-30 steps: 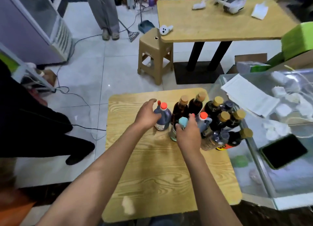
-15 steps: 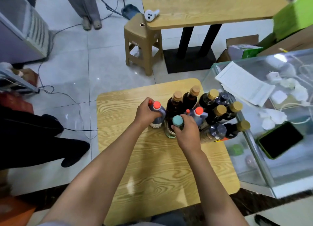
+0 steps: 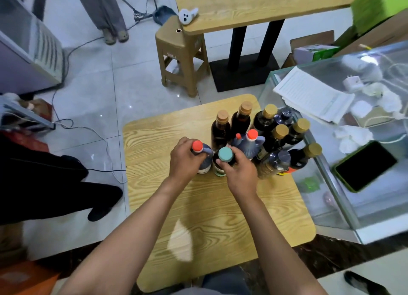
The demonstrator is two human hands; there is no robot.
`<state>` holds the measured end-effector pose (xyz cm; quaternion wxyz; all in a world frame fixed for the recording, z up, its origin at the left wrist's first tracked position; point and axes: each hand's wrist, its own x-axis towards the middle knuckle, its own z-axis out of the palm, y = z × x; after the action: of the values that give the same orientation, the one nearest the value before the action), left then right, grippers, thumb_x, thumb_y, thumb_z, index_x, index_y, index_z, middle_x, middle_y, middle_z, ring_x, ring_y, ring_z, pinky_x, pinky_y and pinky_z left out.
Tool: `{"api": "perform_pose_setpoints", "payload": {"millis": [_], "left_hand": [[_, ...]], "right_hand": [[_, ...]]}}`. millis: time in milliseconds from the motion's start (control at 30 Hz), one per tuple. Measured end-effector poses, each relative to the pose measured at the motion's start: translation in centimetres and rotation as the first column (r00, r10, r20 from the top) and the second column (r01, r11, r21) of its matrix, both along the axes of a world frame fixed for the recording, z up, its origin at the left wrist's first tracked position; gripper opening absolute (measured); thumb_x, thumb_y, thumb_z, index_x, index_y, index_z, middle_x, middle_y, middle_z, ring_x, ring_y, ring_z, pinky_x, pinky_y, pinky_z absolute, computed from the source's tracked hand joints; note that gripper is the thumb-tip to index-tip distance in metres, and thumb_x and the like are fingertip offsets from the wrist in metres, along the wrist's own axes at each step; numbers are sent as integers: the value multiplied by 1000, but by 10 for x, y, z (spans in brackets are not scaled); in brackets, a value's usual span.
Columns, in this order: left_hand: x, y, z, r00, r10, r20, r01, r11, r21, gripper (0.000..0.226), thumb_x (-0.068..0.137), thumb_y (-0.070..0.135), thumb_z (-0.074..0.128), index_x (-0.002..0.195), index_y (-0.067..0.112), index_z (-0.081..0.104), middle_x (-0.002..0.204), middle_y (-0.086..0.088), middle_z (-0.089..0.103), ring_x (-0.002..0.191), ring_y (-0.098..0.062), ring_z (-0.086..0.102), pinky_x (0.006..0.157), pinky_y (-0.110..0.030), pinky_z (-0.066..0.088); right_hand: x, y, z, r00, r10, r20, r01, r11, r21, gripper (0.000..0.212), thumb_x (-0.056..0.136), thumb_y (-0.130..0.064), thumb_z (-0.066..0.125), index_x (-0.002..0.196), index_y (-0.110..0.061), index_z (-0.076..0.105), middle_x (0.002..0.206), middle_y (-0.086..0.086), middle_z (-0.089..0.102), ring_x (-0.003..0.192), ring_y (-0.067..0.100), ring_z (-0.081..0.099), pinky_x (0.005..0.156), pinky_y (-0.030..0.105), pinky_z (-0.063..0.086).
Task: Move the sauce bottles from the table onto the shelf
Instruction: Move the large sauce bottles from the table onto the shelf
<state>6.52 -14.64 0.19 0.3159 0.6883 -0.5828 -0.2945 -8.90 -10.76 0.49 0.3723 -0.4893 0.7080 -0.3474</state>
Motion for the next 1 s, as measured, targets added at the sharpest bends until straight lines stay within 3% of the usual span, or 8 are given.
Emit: {"api": "perform_pose_setpoints", "payload": {"millis": [100,233,433,567,667,800,900,1000], "left_hand": [[3,16,11,997,-36,75,37,999,-9,12,73,25,74,72,19,63,75,4,54,68,-16,54,64,-43,47],[4,38,40,989,-61,137,68,997,-48,25,74,38,68,65,19,55,70,1,51,64,-21,53,60,-43,46],[-5,77,101,955,-265,131,287,937,-199,44,74,38,76,55,31,37,61,6,44,59,-16,46,53,-35,33],[-26,113,117,914,-404,45,399,873,-280,36,73,37,78,60,17,52,62,1,49,60,-16,47,54,-37,35],[-53,143,123,861,-509,-10,482,821,-307,37,72,36,77,60,14,49,61,1,47,61,-20,48,53,-35,31],[-99,189,141,758,-633,-153,580,763,-286,33,63,43,69,61,15,51,61,1,52,61,-17,50,55,-39,38],[-133,224,161,683,-690,-239,632,722,-280,29,62,34,77,57,23,50,56,6,50,55,-5,44,53,-36,37],[-169,259,186,604,-746,-279,673,666,-321,26,57,39,76,68,19,63,65,2,62,63,-14,57,58,-37,46]], "right_hand": [[-3,13,9,989,-35,145,43,998,-52,35,78,-22,82,112,-24,69,105,-11,72,100,4,65,91,30,52],[-6,37,39,963,-3,268,50,984,-171,28,80,-13,81,100,-27,68,94,-14,69,89,-5,62,82,15,48],[-7,102,92,889,-56,454,200,940,-276,27,81,0,77,95,-21,70,91,-5,71,87,7,63,82,22,52],[-14,164,116,819,-196,539,391,879,-274,29,80,4,76,102,-15,71,95,-3,74,91,7,66,83,22,52],[-33,209,129,772,-300,560,505,825,-255,35,79,4,76,108,-14,71,107,8,74,99,14,66,90,27,51],[-69,278,159,713,-399,576,629,727,-275,46,76,3,77,115,-19,64,103,3,76,98,16,69,91,28,53],[-94,333,183,646,-461,608,731,604,-318,37,75,1,75,105,-15,59,92,0,77,88,13,70,85,28,54],[-111,383,202,600,-508,618,794,472,-383,30,74,-1,75,98,-11,60,89,2,76,83,13,69,78,23,54]]}}
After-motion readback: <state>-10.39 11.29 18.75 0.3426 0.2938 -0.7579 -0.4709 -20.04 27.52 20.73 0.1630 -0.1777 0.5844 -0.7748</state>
